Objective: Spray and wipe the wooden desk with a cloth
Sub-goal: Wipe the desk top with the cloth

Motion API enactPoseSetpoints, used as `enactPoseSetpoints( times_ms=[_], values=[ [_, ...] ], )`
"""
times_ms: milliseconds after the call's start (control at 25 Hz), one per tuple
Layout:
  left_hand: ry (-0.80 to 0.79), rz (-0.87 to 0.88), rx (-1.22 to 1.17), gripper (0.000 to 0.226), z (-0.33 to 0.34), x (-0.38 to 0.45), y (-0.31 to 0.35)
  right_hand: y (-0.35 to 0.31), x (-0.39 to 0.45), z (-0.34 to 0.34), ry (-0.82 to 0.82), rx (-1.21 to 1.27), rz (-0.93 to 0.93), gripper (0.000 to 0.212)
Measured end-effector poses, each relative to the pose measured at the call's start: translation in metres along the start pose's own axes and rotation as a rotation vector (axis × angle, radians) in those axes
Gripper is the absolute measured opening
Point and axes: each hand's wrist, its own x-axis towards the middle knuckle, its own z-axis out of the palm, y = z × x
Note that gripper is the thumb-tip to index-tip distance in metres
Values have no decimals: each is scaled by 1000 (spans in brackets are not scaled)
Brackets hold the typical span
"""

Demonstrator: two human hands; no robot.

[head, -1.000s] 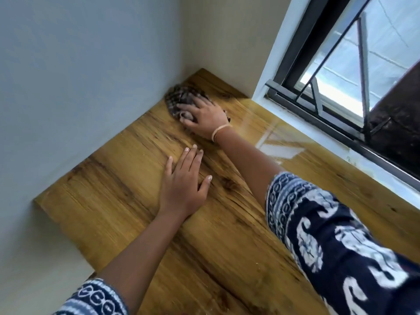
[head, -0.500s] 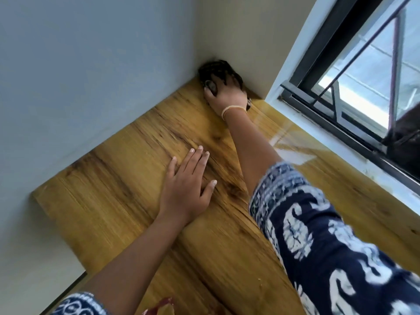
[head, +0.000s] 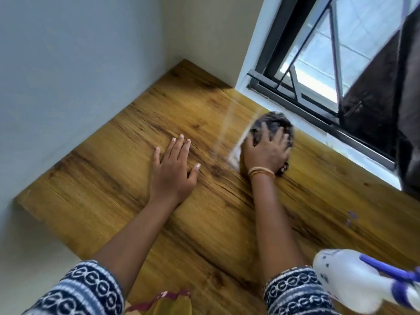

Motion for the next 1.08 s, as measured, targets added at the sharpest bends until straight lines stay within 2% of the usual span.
enactPoseSetpoints(
  times_ms=[120,160,200,240,320,400,480,520,560,640,720,800,880,920,960,1080],
  values=[
    [7,11,3,70,1,-2,0,3,-60,7,-59,-51,-528,57],
    [14,18,2,69,2,0,-1,10,-64,7,-82,-48,-652,56],
    [18,23,-3,69,2,1,-1,18,-53,3,-79,-12,-690,54],
    [20,22,-6,69,2,1,-1,27,-35,1,-37,10,-618,53],
    [27,11,-6,69,2,0,-2,41,10,-4,43,23,-290,54],
    [23,11,-16,68,1,0,0,51,40,-10,37,78,-2,54],
    [10,20,-49,67,1,1,-1,45,39,-10,12,87,92,54],
    [2,27,-91,64,0,-2,-3,37,24,-8,3,73,53,54],
    [-14,40,-150,61,-3,-2,-6,29,5,-9,-4,70,-48,55],
    [-63,64,-263,53,-14,-11,-18,17,-56,-6,-44,43,-381,55],
    [-55,69,-252,47,-24,-35,-43,14,-136,1,-102,9,-764,56],
    [-13,54,-209,45,-34,-67,-74,22,-192,3,-206,-9,-1072,58],
    [8,37,-211,45,-42,-99,-103,30,-189,-5,-282,-7,-1279,58],
    [18,28,-217,45,-43,-113,-114,29,-169,-7,-267,31,-1308,56],
    [35,22,-217,45,-43,-125,-122,26,-143,-9,-225,74,-1244,52],
    [117,10,-222,47,-36,-156,-129,18,-61,-17,-111,48,-729,49]
  ],
)
